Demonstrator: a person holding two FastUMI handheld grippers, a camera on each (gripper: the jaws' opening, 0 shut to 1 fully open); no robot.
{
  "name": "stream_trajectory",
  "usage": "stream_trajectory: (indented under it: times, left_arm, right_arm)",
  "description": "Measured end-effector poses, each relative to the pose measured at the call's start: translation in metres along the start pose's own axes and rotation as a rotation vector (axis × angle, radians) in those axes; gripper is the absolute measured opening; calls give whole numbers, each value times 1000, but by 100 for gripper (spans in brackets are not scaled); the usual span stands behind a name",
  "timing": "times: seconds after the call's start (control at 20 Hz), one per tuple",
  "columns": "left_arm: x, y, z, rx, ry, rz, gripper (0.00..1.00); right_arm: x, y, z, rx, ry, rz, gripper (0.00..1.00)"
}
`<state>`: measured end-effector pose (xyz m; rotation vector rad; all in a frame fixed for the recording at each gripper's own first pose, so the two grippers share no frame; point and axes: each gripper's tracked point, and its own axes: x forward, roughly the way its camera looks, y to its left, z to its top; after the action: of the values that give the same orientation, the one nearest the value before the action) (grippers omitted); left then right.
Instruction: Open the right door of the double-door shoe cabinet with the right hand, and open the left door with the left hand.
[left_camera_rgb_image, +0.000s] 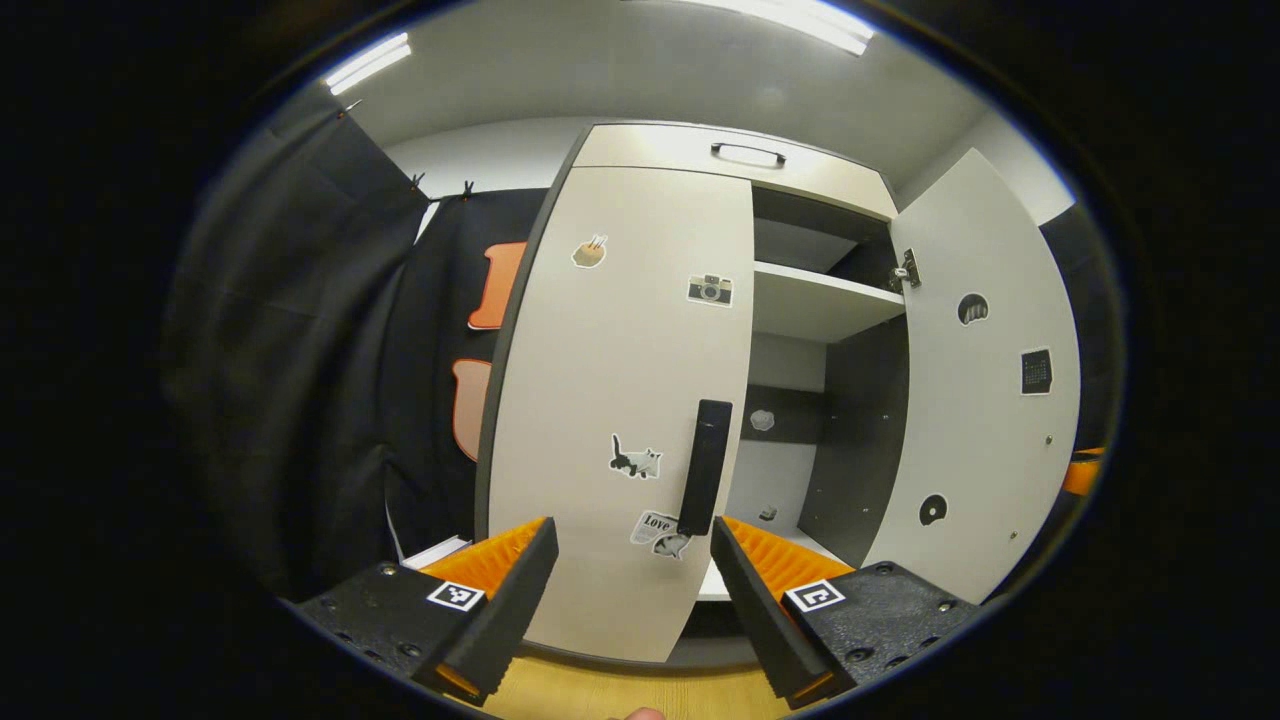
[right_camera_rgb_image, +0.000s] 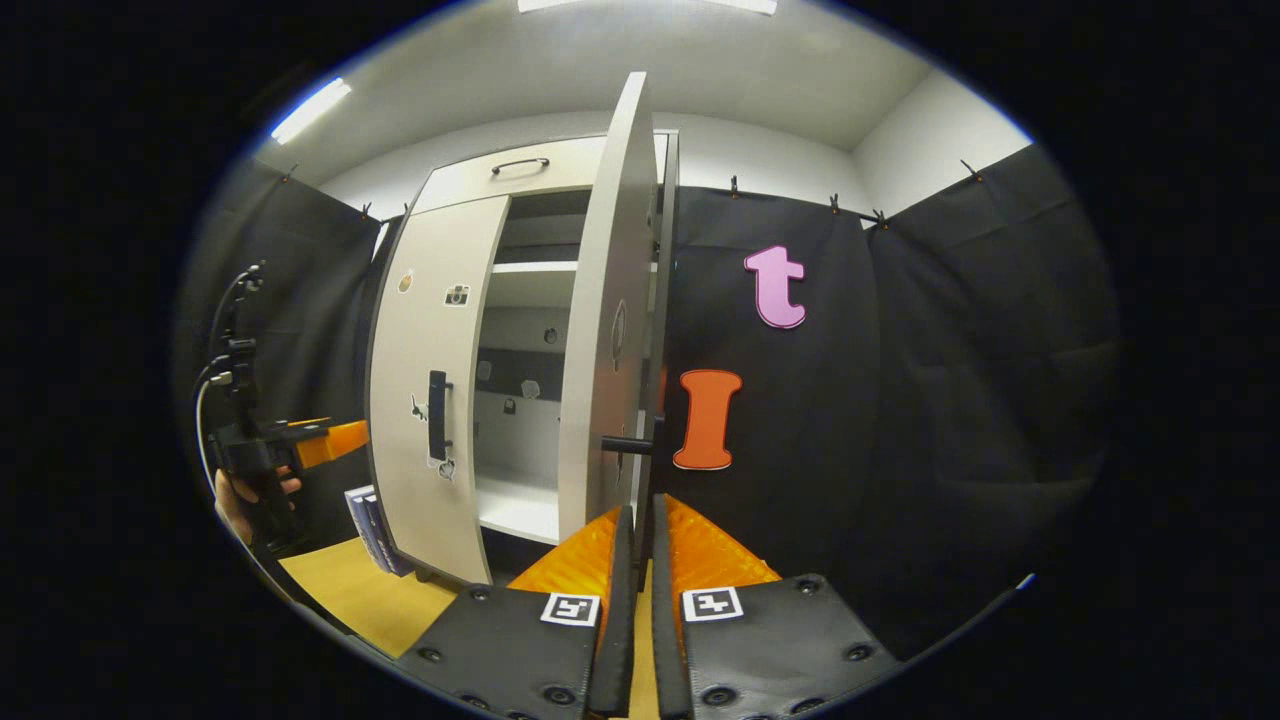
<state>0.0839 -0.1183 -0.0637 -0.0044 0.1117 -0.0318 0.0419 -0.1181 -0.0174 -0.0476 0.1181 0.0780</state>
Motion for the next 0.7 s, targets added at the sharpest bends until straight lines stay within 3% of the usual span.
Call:
stream_trajectory:
  times: [0.15, 0.2, 0.25, 0.4, 0.5, 0.7]
  left_arm:
    - [29, -13, 10, 36, -29, -21, 94]
    - [39, -17, 12, 42, -39, -29, 90]
    - [47, -23, 14, 39, -48, -39, 94]
    - [66, -37, 13, 23, -57, -73, 94]
    - [76, -40, 13, 28, -56, -77, 91]
    - [105, -39, 12, 60, -42, -60, 94]
  right_arm:
    - [-23, 0, 5, 15, -20, -35, 17]
    - [-30, 0, 4, 24, -21, -40, 25]
    - [-34, 2, 1, 38, -16, -42, 34]
    - [-46, 6, -11, 104, 15, -34, 83]
    - [-51, 1, -19, 119, 34, -51, 94]
    - [-60, -11, -30, 105, 60, -86, 93]
